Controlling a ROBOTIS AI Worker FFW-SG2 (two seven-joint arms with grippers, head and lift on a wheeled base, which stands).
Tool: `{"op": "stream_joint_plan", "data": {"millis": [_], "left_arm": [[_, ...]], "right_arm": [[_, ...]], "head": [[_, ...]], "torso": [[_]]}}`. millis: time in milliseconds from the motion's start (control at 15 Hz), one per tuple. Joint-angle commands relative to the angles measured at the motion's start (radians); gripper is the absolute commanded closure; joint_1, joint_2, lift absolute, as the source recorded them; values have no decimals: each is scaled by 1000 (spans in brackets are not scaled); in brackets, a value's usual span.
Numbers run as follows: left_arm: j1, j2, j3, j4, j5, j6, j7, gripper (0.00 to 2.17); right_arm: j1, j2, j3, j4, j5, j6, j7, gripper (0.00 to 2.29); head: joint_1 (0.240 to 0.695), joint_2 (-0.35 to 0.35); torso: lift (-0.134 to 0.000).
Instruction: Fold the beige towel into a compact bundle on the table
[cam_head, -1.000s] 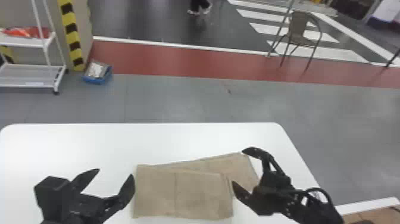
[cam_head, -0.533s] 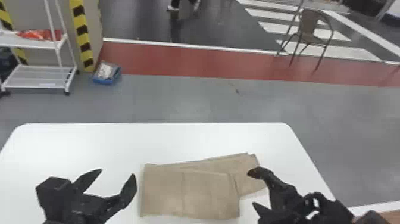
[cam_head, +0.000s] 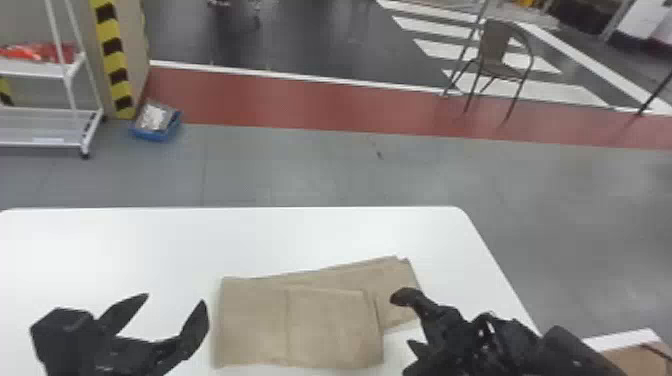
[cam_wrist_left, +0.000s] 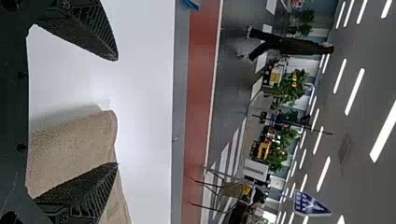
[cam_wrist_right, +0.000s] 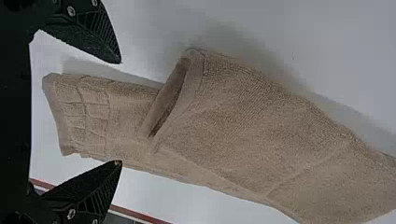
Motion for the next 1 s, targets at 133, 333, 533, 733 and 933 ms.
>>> {"op": "stream_joint_plan", "data": {"millis": [133,333,533,733,933], "left_arm": [[0,-1,1,18,11,-36,-2,80],[8,5,10,19,28,-54,0,80],[17,5,17,19,29,-76,-3,80],[19,5,17,18,31,-76,-8,80],[25,5,18,15,31,-76,-8,80]], "right_arm": [[-48,9,85,41,67,83,0,225],[-71,15,131,44,89,119,8,286],[-79,16,163,50,109,135,17,289],[-80,30,177,59,130,144,22,383],[-82,32,180,56,112,172,34,407]], "head": [[695,-276],[695,-262],[695,-237],[695,-222],[695,-217]], "torso": [[0],[0],[0],[0],[0]]}}
